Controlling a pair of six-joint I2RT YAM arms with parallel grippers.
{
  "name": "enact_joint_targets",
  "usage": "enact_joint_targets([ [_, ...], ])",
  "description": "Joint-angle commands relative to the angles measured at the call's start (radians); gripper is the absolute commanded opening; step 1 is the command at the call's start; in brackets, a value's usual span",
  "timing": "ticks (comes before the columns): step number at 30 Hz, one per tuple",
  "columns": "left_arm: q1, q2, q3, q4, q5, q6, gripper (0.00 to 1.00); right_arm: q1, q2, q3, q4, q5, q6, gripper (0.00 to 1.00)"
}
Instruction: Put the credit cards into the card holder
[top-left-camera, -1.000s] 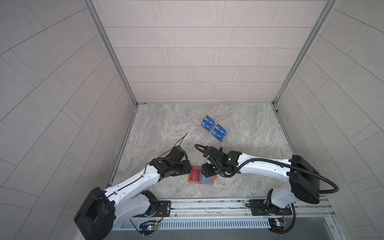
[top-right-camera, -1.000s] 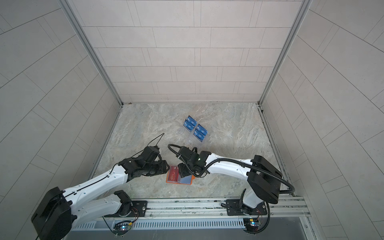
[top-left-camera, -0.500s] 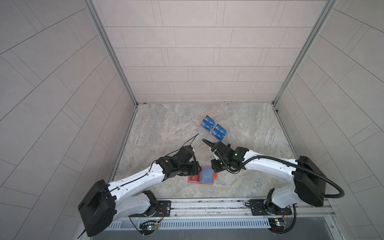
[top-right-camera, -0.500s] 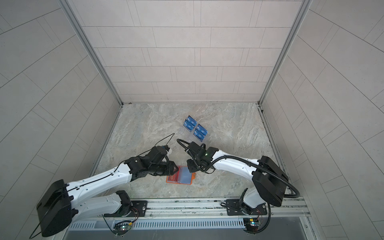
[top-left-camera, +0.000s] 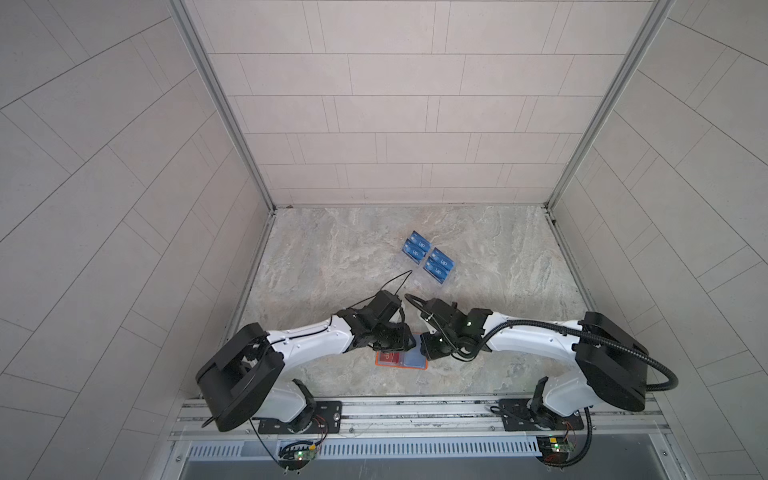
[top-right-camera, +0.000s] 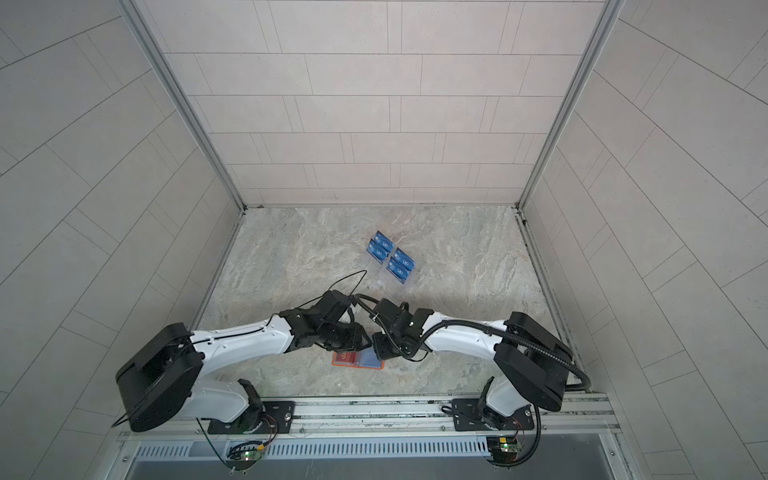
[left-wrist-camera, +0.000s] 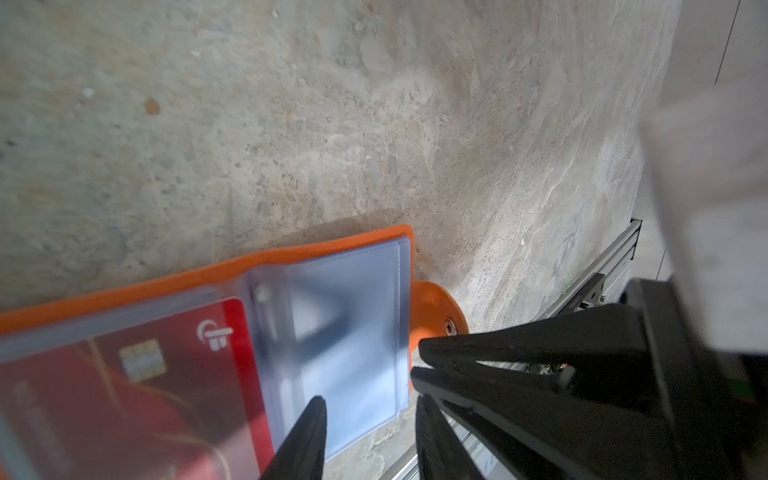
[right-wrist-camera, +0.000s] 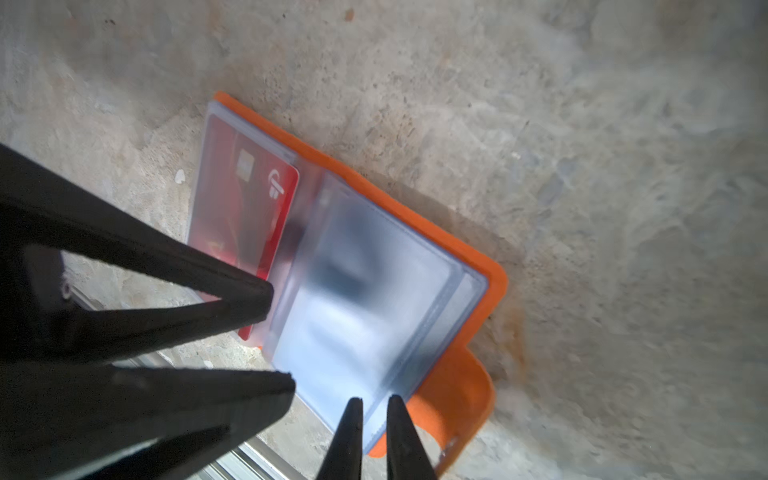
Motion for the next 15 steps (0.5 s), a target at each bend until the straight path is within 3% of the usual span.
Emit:
enact_joint_targets([
  [1,0.019,0.015,-0.015,0.047,0.038,0.034,0.4,0.004,0.017,-0.02,0.03,0.013,0.05,0.16],
  [5,0.03,0.04,-0.028,0.057,0.038,0.038,0.4,-0.001,0.017,-0.029,-0.014,0.067,0.043,0.15],
  [15,0.052,0.075,-0.066,0.112,0.044,0.018,0.41,-0.03,0.083,-0.033,0.011,0.064,0.02,0.15],
])
